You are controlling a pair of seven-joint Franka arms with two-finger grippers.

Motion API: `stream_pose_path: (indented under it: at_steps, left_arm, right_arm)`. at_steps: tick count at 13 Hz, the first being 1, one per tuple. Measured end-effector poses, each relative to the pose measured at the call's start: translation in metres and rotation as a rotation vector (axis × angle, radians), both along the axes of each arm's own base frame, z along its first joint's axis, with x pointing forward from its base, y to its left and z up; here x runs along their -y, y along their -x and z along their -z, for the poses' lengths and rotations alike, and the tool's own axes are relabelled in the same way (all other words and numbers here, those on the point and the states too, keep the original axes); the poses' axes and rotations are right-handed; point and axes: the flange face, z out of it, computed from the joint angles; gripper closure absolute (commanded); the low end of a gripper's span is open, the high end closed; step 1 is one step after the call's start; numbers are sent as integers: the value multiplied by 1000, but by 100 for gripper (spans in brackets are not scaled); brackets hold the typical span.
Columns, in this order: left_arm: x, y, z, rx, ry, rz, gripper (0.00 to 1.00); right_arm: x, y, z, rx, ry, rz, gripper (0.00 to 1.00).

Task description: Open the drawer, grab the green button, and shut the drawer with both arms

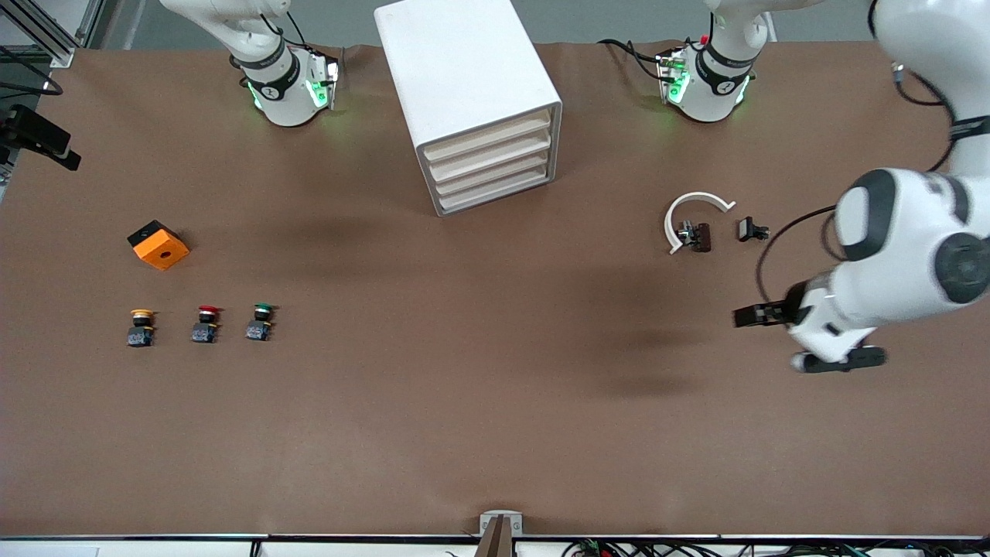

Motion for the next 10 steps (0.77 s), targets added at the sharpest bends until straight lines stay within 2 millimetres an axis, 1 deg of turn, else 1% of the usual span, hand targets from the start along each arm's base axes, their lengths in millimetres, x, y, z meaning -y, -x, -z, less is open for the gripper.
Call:
stream_pose_path:
  at_steps: [1,2,3,4,5,7,10]
  left_arm:
    - [-22,5,-10,14,-2,8,0]
    - [-39,10,-20,27,-4,22,0]
    - [-52,18,-30,39,-9,37,0]
    - [-60,26,-40,50,-16,47,0]
    - [-64,36,-50,60,-23,51,0]
    - [-65,52,-73,90,-36,46,0]
    - [-73,68,-111,151,-50,49,0]
  right_arm:
    - [0,0,2,-5,0,0,0]
    - [0,0,3,-7,-1,0,0]
    - [0,0,4,-9,-1,0,0]
    - [0,0,5,-11,-2,0,0]
    - [0,0,6,-12,-4,0,0]
    - [0,-1,10,-10,-9,3,0]
    - [2,-1,14,2,-10,7,0]
